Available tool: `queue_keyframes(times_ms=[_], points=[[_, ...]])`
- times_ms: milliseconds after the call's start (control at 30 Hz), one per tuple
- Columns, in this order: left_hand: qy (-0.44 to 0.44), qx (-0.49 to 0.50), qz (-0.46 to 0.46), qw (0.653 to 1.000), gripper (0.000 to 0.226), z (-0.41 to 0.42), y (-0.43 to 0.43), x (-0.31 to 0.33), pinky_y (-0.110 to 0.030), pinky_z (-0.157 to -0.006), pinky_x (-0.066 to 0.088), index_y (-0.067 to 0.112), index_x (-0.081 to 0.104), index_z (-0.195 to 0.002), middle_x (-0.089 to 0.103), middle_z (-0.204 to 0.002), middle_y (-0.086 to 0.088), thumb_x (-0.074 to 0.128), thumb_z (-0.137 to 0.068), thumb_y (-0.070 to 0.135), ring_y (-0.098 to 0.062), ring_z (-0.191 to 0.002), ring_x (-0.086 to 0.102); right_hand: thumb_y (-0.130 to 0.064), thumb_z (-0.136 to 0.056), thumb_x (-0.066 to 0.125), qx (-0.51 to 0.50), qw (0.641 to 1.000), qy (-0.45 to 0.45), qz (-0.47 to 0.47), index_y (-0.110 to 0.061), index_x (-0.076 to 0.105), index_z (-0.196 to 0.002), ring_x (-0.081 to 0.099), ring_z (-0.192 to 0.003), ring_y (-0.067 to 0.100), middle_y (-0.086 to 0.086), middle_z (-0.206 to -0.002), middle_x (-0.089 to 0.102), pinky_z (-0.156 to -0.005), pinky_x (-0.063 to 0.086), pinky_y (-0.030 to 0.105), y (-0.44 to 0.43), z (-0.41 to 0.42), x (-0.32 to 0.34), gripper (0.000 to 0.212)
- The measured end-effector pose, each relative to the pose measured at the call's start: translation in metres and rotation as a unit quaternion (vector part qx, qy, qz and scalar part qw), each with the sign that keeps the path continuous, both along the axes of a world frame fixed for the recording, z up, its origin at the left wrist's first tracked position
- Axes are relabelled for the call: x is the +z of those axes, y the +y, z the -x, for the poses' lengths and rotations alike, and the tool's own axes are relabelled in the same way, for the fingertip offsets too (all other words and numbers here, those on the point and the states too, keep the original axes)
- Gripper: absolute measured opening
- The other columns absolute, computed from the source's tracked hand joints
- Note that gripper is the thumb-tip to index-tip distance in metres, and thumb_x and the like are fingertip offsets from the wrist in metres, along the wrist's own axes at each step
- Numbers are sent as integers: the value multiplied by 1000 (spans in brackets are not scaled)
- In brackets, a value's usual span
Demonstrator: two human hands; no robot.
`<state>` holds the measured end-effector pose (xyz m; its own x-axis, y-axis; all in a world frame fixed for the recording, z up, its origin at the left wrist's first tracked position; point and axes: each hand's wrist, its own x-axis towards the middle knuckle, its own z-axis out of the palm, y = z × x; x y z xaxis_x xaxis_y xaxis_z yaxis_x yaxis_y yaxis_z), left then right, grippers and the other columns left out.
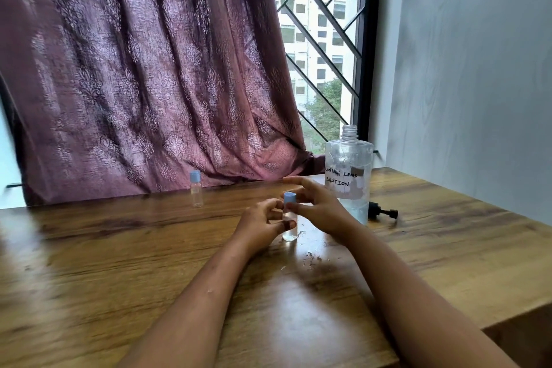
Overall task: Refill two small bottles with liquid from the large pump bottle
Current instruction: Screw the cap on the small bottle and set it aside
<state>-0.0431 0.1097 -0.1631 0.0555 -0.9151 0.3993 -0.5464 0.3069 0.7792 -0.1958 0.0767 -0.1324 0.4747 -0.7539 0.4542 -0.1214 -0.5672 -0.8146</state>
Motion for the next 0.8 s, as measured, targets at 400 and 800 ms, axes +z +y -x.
queue_keyframes(times_ms=[400, 800], points=[[-81, 59, 19, 995, 30, 4, 2, 3, -26, -79, 54, 17, 72, -99, 75, -93, 5, 78, -73, 31, -2, -86, 69, -12, -63, 84, -141, 987, -15, 80, -22, 43, -79, 58, -55, -5, 9, -79, 72, -52, 38, 11, -8, -6, -4, 45], [-87, 70, 7, 994, 38, 3, 5, 5, -38, -83, 56, 28, 71, -100, 75, -90, 8, 78, -66, 42, -4, -89, 69, -14, -72, 78, -126, 990, 15, 68, -8, 65, -90, 53, -68, 0, -4, -79, 62, -59, 40, 6, 0, -9, -4, 23]])
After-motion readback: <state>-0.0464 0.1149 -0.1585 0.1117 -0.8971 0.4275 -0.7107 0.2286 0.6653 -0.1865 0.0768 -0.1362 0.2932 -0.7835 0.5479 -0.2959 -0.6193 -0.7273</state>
